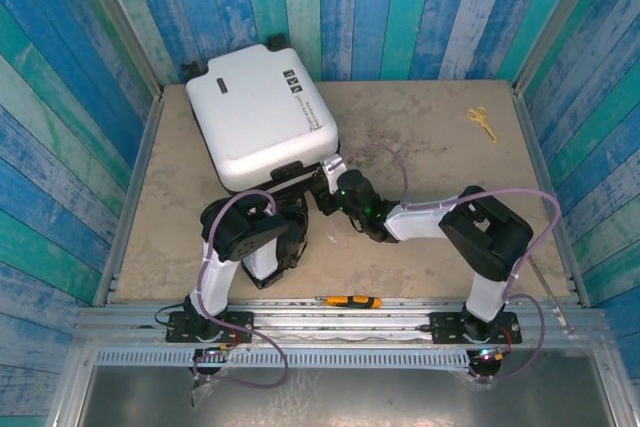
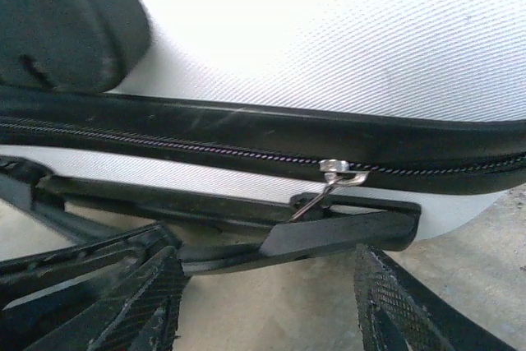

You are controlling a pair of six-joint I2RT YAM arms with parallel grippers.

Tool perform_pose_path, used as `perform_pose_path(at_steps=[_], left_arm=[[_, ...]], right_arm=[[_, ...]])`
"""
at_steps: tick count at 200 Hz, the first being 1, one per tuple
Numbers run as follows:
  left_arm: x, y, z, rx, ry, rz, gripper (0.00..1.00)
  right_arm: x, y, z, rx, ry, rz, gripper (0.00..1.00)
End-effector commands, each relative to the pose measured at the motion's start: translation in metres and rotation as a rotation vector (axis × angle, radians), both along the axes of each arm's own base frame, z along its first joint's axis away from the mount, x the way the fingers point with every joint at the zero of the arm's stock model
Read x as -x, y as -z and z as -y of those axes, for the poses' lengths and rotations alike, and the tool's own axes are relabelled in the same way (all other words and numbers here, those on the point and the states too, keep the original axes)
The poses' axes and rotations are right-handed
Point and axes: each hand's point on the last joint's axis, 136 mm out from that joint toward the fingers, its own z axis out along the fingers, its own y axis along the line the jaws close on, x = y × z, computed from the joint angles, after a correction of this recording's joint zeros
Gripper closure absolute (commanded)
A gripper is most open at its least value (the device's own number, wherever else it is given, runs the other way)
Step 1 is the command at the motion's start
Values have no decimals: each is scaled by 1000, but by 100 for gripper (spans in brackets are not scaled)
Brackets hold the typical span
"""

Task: Pack the luggage

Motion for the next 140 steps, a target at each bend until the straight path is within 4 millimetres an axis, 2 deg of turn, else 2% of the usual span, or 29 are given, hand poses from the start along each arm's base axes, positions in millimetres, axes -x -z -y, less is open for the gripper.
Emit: perform_pose_path(at_steps=[1, 53, 102, 140], left_arm=[[61, 122, -3, -363, 267, -378, 100], [62, 123, -5, -360, 263, -382, 100], [62, 125, -3, -352, 266, -383, 100], [62, 126, -4, -356, 265, -385, 100]], right_arm=[[-14, -16, 1, -50, 83, 57, 45], [-27, -12, 11, -43, 137, 58, 48], [-36, -4, 11, -56, 155, 44, 57], [-39, 0, 11, -82, 159, 34, 59]])
